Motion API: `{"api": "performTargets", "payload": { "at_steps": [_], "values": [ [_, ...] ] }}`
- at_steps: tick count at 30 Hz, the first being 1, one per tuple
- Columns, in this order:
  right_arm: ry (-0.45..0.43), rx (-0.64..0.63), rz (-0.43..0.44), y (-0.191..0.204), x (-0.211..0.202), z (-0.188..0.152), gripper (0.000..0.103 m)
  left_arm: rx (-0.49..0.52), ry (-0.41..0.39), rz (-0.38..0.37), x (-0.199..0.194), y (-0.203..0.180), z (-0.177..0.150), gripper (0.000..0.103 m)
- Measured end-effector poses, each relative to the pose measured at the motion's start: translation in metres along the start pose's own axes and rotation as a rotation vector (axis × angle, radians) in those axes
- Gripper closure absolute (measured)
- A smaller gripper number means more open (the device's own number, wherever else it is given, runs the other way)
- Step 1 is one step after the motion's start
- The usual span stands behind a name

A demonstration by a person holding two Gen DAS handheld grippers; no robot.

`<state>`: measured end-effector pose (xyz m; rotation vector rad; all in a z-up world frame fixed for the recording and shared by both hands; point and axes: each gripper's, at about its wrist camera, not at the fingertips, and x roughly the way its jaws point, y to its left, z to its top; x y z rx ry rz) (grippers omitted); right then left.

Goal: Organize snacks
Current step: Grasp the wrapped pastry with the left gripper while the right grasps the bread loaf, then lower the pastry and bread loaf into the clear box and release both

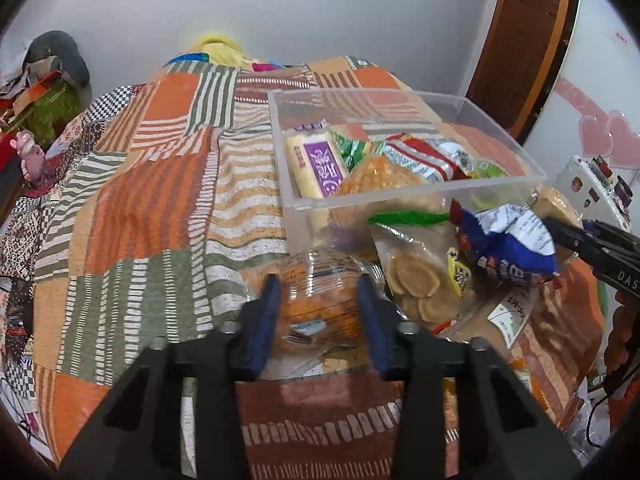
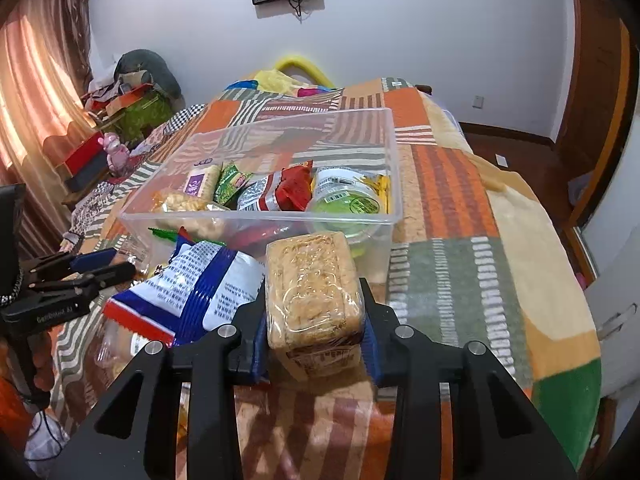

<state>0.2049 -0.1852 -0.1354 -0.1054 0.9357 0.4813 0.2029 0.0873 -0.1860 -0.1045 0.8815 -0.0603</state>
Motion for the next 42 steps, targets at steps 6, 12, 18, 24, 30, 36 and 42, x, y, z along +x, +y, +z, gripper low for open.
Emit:
{"api": "performTargets", "payload": {
  "at_steps": [6,12,18,24,30,36,42],
  "values": [
    [-0.014,0.010,0.005,-0.004,-0.010,0.002,0.070,-0.040,0.038,-0.020,0.003,0.010,0.002,0.081],
    [-0.011,0.019,0.008,-0.007,-0.010,0.003,0.070,-0.104,0.067,-0.001,0.022,0.021,0.004,0.019],
    [-0.001,0.021,0.007,-0.008,-0.007,0.001,0.070,-0.111,0.101,-0.049,0.048,0.016,0.006,0.019],
    [0.007,0.029,0.010,-0.009,-0.004,0.000,0.070,-0.073,0.108,0.013,0.062,0.008,0.002,0.033],
    [-0.003,0.037,0.012,-0.011,-0.007,0.001,0.070,-0.066,0.074,0.025,0.044,0.011,-0.001,0.044],
    [-0.043,0.041,0.015,-0.012,-0.020,0.007,0.070,-0.071,0.013,0.037,0.009,0.014,-0.001,0.044],
    [-0.102,0.033,0.008,-0.015,-0.037,0.020,0.070,-0.067,-0.063,0.025,-0.026,0.013,0.014,0.044]
  ]
}}
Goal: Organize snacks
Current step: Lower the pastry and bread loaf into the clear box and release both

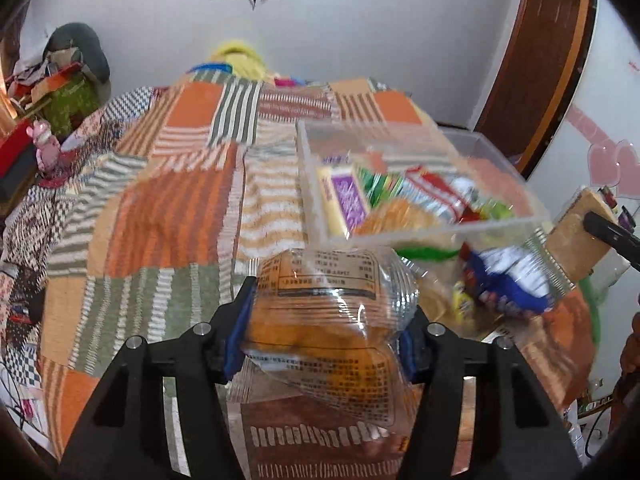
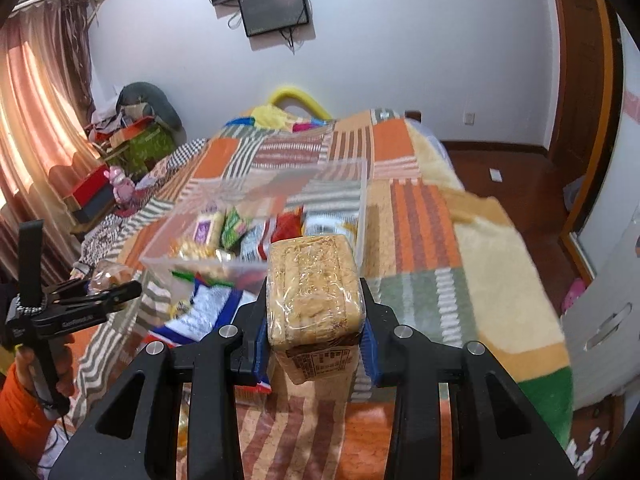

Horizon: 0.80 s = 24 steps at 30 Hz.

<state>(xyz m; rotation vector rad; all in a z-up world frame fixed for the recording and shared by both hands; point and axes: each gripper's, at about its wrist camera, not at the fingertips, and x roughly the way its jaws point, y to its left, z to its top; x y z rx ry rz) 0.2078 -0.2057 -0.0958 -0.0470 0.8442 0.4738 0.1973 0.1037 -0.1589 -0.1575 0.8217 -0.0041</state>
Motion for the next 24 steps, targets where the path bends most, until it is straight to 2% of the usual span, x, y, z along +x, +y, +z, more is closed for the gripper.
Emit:
{"api": "performTargets", "payload": {
  "at_steps": [6,14,24],
  "values": [
    [-0.058,-0.034,-0.009,0.005,-0.005,0.021,0.070,0.013,-0.061,-0.034,-0.012,-0.012,0.028,0.044],
    [-0.083,-0.050,0.014,0.017,0.016,0.040,0.070,0.060,-0.097,-0.056,0.002,-0.039,0.063,0.044],
    [0.002,-0.047,0.018,0.022,0.069,0.050,0.070,0.036,-0.021,-0.120,0.056,-0.063,0.091,0.044]
  ]
}}
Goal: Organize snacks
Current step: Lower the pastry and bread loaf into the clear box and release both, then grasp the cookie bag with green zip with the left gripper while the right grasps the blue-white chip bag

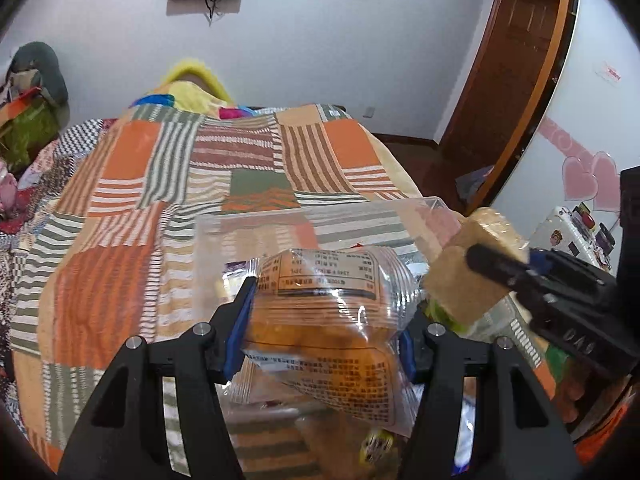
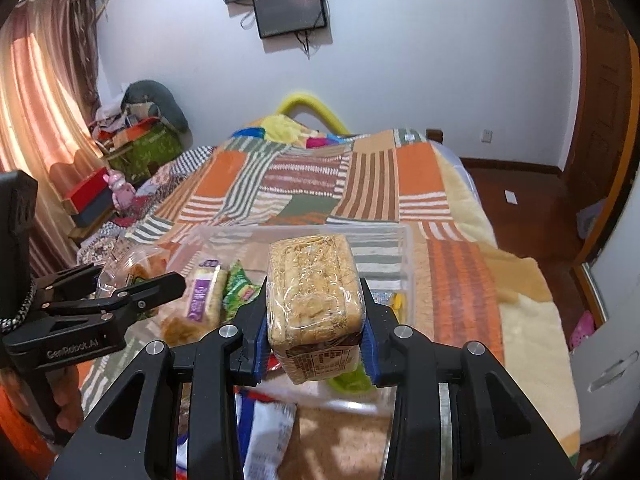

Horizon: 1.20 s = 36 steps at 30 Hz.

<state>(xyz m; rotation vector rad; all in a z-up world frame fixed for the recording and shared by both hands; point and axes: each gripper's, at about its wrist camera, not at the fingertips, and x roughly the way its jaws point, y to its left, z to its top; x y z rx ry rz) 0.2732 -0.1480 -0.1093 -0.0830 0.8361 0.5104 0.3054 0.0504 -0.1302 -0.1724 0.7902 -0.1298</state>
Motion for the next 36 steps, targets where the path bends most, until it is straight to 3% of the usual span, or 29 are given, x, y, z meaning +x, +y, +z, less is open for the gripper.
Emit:
{"api": "performTargets", "payload": {
  "at_steps": [12,23,36],
  "values": [
    [0.057,0.014,-0.029,-0.012,0.022,0.008,0.069,0.034,0.036,0.004,0.031,-0.016,0.014,0.042],
    [-0.006,0.008,-0.015,-0.015,-0.015,0.012,0.066,0.066,-0.027,-0.001,-0.016,-0.024,0.010,0.041],
    [-0.017,-0.024,0.044,0.003,-0.051,-0.011,0.046,0.090,-0.017,0.033,-0.065,-0.011,-0.035,0.034]
  ]
}}
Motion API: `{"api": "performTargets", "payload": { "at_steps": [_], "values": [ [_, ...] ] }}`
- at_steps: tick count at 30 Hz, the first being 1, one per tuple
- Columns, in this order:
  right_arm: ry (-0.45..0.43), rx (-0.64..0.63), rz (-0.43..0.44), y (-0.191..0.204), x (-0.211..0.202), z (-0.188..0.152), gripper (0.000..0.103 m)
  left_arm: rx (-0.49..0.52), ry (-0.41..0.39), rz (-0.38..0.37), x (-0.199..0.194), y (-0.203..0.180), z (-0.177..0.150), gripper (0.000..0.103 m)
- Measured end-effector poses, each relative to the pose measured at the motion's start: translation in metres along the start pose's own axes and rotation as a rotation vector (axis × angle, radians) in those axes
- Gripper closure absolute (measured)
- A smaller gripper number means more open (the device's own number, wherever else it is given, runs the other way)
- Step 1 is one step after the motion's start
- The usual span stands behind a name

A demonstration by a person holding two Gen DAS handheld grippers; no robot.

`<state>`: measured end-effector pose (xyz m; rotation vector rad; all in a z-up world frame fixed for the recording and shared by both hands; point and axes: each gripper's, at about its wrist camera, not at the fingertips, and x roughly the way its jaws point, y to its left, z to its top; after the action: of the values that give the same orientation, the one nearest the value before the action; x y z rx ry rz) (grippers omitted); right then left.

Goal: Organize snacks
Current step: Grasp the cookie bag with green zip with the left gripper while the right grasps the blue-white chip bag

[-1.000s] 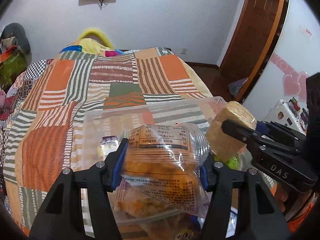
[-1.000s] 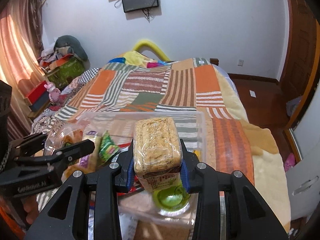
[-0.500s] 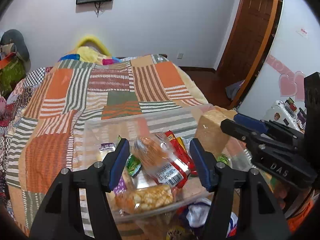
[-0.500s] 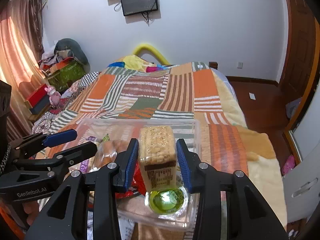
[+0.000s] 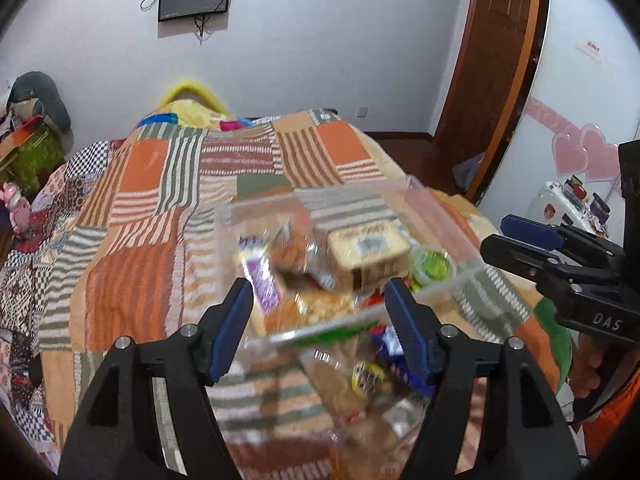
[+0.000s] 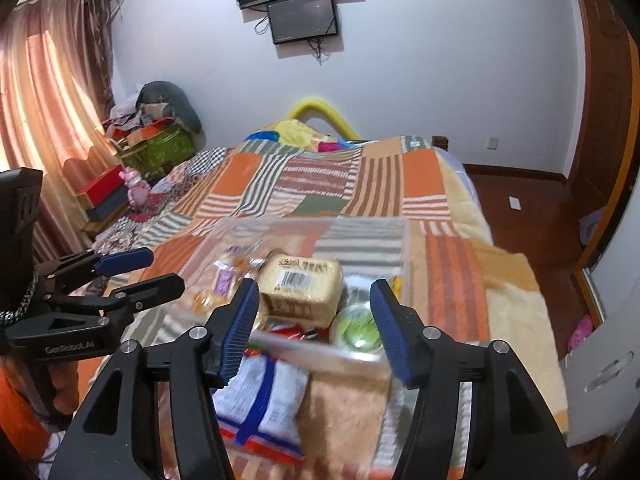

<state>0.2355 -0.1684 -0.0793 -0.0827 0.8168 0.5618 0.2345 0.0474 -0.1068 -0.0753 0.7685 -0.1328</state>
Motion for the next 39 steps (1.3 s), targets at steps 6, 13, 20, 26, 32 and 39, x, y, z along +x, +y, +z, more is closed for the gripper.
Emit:
{"api": "performTargets", "payload": {
  "at_steps": [6,13,20,26,32,39],
  "values": [
    [0.066,0.009,0.043,0.013,0.019,-0.017,0.043,-0.022,0.062,0.008,0.004,0.011,-0.030,0.034],
    [0.168,0.007,0.068,0.026,0.048,-0.037,0.043,-0.061,0.111,-0.006,0.008,0.018,-0.057,0.034],
    [0.208,0.001,0.061,0.028,0.059,-0.048,0.042,-0.057,0.140,-0.030,0.013,0.011,-0.071,0.034],
    [0.231,0.033,0.068,0.018,0.061,-0.061,0.040,-0.074,0.177,-0.072,0.022,0.004,-0.073,0.034],
    [0.233,0.043,0.056,0.007,0.052,-0.069,0.039,-0.069,0.192,-0.093,0.034,-0.011,-0.071,0.028],
    [0.228,0.058,0.036,-0.009,0.044,-0.079,0.041,-0.081,0.233,-0.105,0.058,-0.020,-0.069,0.027]
  ]
}}
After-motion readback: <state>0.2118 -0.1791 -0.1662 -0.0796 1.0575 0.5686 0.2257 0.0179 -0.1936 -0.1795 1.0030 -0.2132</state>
